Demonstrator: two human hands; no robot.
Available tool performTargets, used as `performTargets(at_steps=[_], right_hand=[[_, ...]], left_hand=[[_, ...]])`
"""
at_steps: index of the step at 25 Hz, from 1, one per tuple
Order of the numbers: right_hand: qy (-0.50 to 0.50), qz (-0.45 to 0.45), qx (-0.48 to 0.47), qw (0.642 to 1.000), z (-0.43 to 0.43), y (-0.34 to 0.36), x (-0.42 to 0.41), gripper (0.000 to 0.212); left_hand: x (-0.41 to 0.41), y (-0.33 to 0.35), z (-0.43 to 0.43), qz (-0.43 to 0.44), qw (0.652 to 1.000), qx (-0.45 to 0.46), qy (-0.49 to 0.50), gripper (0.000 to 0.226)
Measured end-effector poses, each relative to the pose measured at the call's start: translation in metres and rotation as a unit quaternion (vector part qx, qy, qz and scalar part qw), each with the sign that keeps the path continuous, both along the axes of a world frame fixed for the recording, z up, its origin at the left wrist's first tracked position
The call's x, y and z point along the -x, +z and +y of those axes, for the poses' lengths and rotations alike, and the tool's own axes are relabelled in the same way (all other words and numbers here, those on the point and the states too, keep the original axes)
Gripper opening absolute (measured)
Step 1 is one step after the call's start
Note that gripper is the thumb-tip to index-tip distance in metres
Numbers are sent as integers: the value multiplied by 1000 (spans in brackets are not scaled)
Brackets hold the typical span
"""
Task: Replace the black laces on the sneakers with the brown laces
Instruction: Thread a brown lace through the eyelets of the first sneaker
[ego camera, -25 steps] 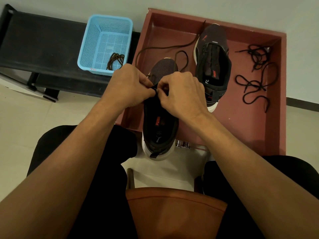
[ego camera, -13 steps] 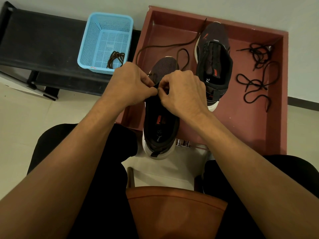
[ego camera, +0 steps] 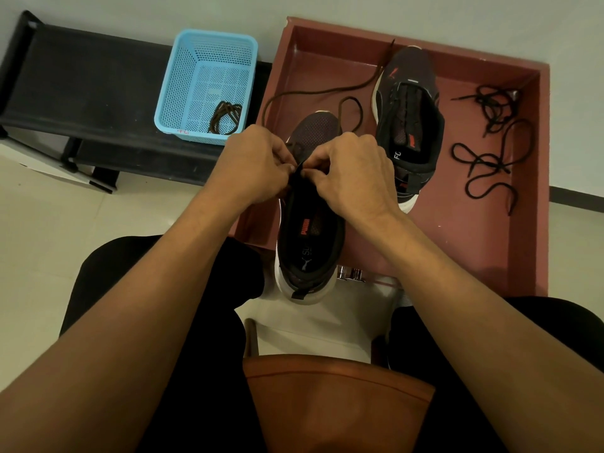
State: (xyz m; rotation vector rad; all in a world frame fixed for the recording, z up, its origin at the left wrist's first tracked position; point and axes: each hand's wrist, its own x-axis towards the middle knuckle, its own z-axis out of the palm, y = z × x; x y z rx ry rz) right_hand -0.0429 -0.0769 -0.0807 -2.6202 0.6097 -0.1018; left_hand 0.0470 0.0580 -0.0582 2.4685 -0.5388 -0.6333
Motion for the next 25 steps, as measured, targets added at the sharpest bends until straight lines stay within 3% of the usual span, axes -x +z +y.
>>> performTargets(at_steps=[5, 9, 11, 14, 17, 19, 21, 25], right_hand=[[37, 11, 48, 998, -2, -1, 0, 26], [32, -3, 55, 998, -2, -3, 1, 23], [29, -9, 56, 998, -3, -4, 2, 22], [29, -7, 47, 998, -5, -5, 3, 21], [34, -7, 52, 998, -4, -5, 3, 21], [39, -6, 52, 998, -5, -4, 3, 22], [40, -1, 49, 998, -5, -3, 3, 24], [39, 7, 53, 998, -5, -3, 2, 24]], left_hand=[[1, 5, -1, -43, 999, 3, -5, 8], [-7, 16, 14, 20, 999, 11, 40, 11], [-18, 17, 25, -19, 999, -8, 46, 12], [-25, 11, 31, -136, 990, -36, -12, 2], [-16, 6, 21, -194, 974, -17, -118, 32], [-10, 4, 13, -228, 957, -12, -181, 39], [-8, -3, 10, -234, 952, -10, -197, 32], [-4, -2, 7, -196, 971, 1, -138, 13]])
